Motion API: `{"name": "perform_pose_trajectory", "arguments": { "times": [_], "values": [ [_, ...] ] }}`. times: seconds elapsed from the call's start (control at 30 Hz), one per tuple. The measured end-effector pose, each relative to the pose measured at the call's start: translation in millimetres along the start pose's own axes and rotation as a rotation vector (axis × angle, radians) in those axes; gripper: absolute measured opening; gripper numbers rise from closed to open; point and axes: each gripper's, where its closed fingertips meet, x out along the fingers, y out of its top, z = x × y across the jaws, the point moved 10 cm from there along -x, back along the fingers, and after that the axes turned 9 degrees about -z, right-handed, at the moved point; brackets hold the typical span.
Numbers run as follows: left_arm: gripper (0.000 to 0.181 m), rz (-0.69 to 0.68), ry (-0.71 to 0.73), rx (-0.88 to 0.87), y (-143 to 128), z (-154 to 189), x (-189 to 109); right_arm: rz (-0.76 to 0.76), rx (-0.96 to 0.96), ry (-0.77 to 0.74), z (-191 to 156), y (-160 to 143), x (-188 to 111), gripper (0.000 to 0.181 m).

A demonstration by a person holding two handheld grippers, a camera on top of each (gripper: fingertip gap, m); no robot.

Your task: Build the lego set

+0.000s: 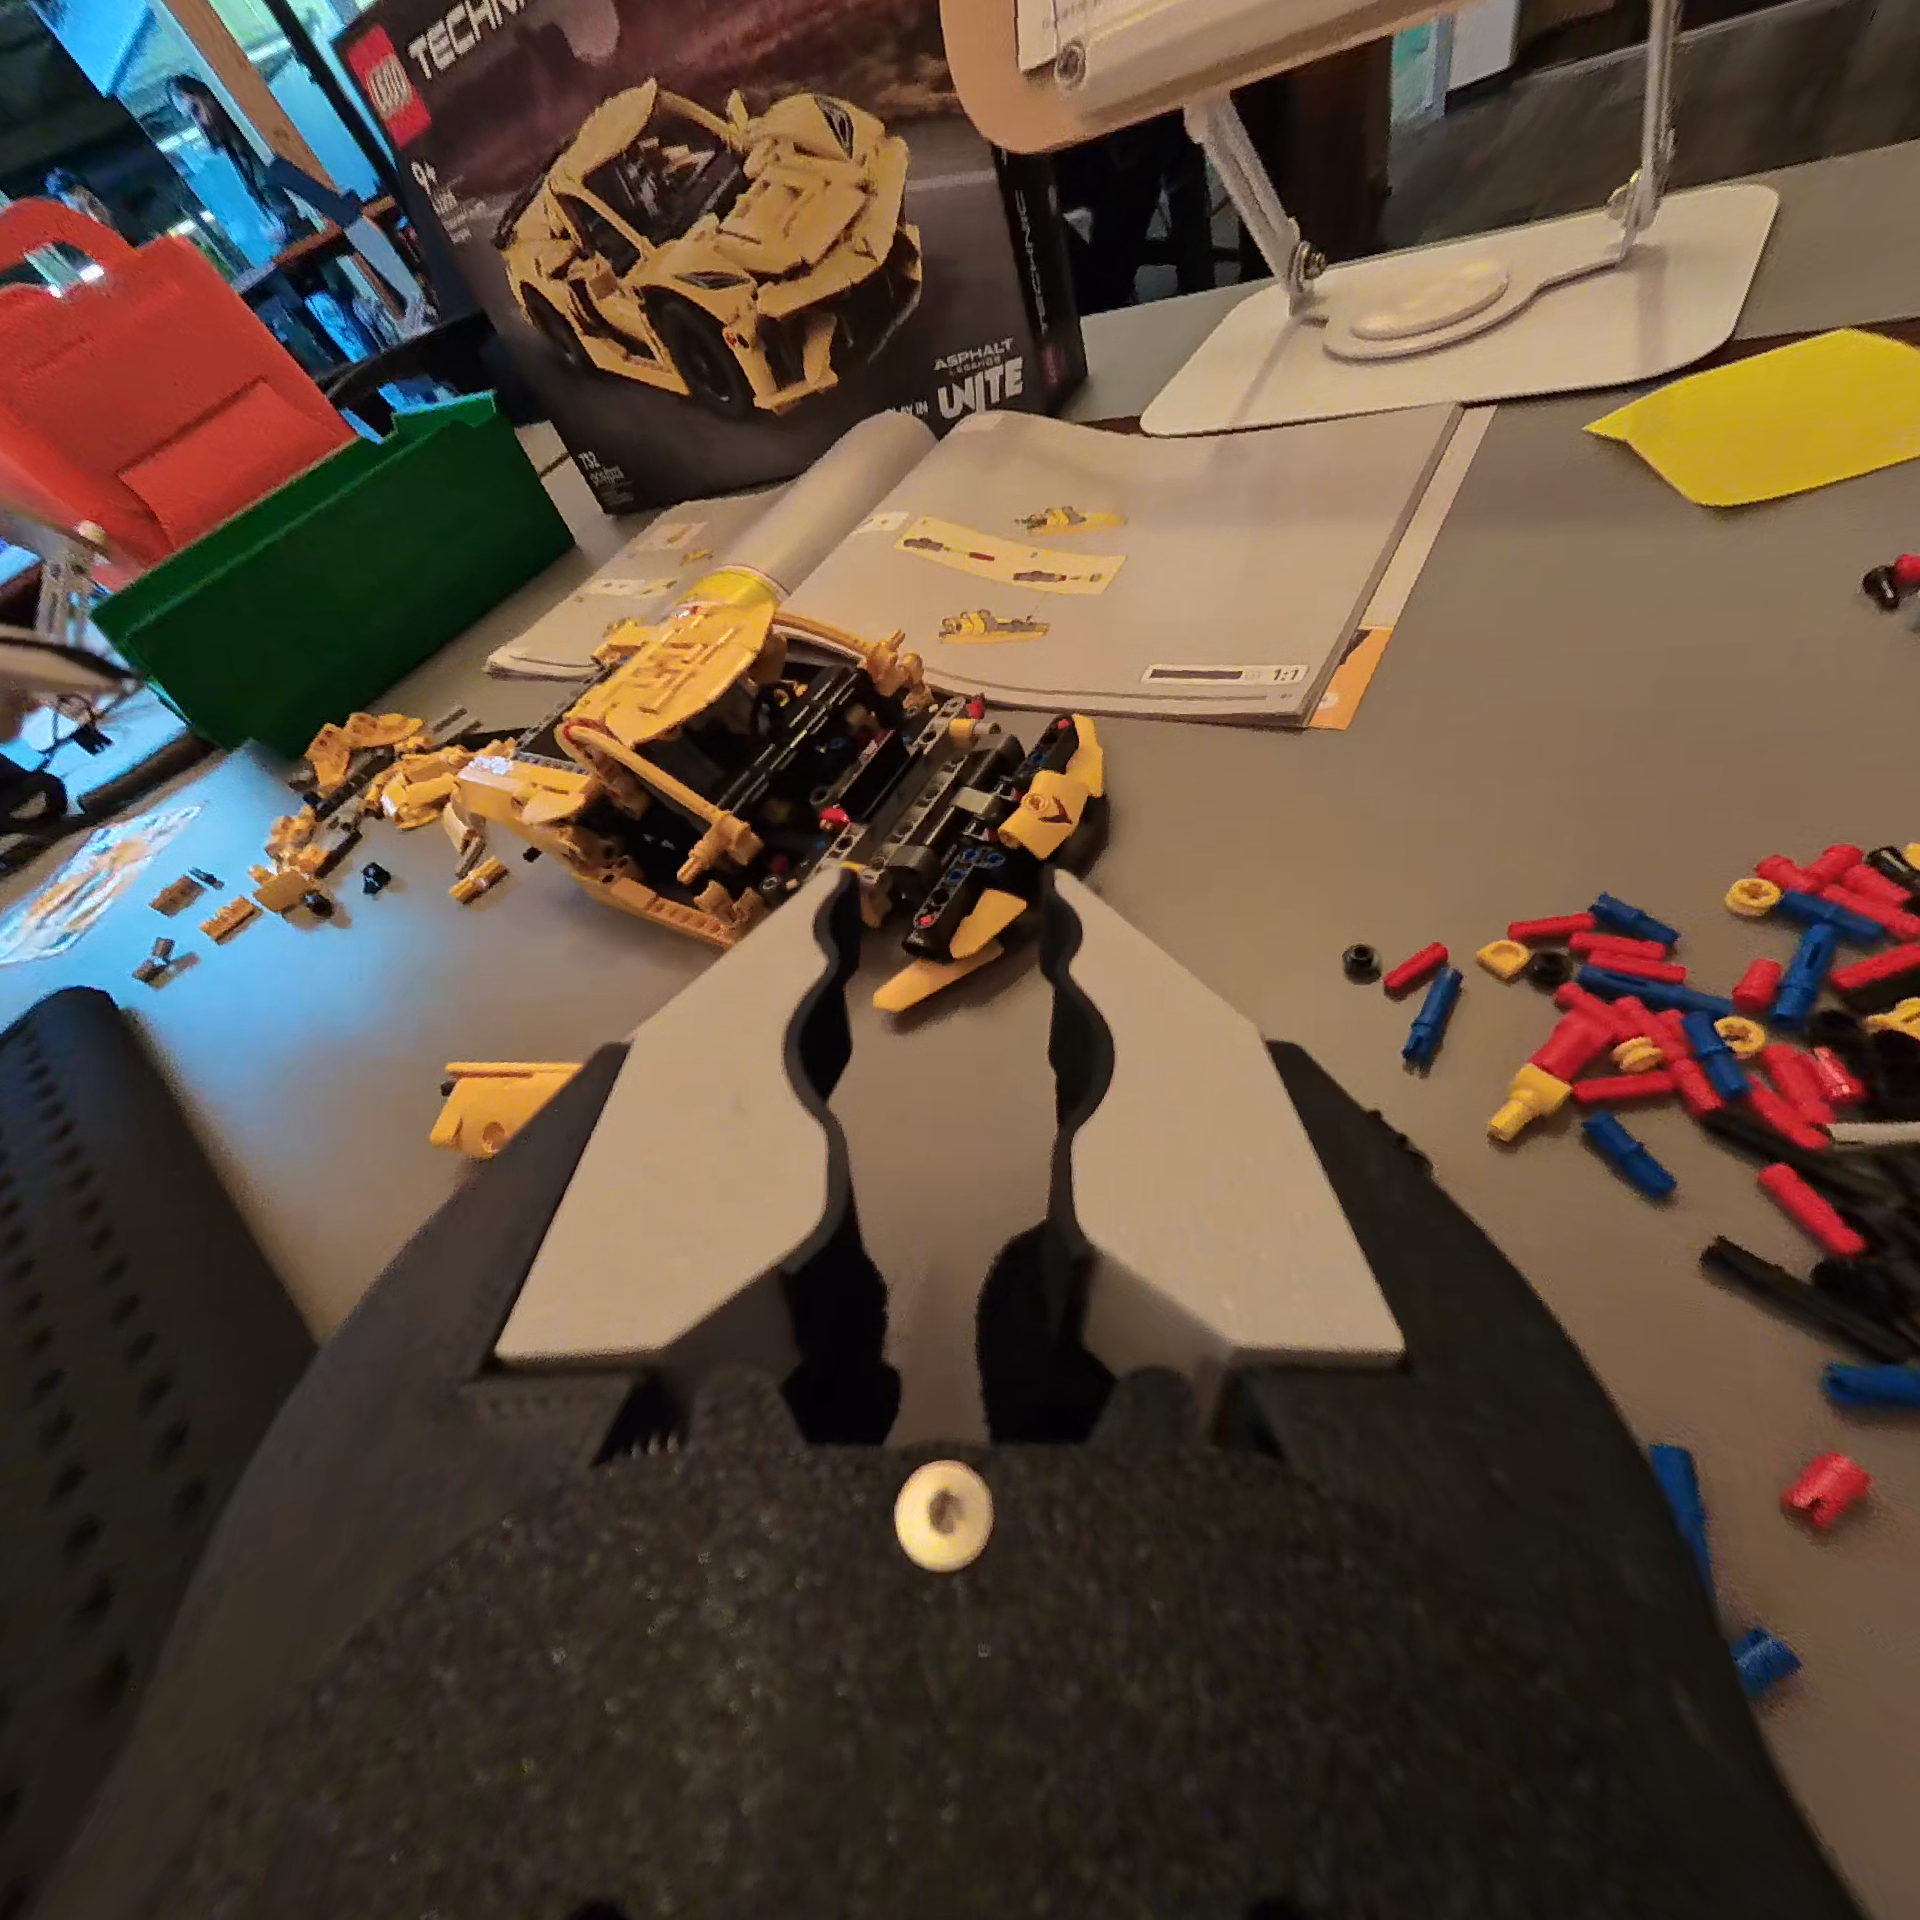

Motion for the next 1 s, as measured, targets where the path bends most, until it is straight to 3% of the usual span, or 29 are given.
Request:
{"name": "perform_pose_trajectory", "arguments": {
  "times": [0.1, 0.3, 0.37, 0.5, 0.7, 0.8, 0.9, 1.0],
  "values": [
    [0.043, -0.098, -0.013, -0.028, -17, 16, 6, -0.029, 0.058, 0.026, 6, -4, 1, 0.032],
    [0.043, -0.047, -0.023, 0.129, -9, 59, 52, -0.024, 0.118, 0.057, 12, -5, 1, 0.030],
    [0.043, -0.123, 0.011, 0.138, -8, 66, 69, -0.029, 0.109, 0.050, 11, -6, 0, 0.029],
    [0.042, -0.259, -0.062, 0.045, -16, 77, 90, -0.024, 0.107, 0.038, 11, -7, -2, 0.027],
    [0.031, -0.268, 0.028, -0.103, -10, 74, 95, -0.018, 0.137, 0.068, 13, -7, -1, 0.026],
    [0.019, -0.316, 0.118, -0.056, -11, 76, 96, -0.018, 0.147, 0.084, 14, -7, -1, 0.026],
    [0.004, -0.344, 0.115, -0.024, -9, 81, 97, -0.009, 0.159, 0.097, 15, -7, -2, 0.026],
    [0.004, -0.378, 0.121, 0.056, -6, 84, 98, 0.005, 0.170, 0.111, 15, -6, -3, 0.026]
  ]
}}
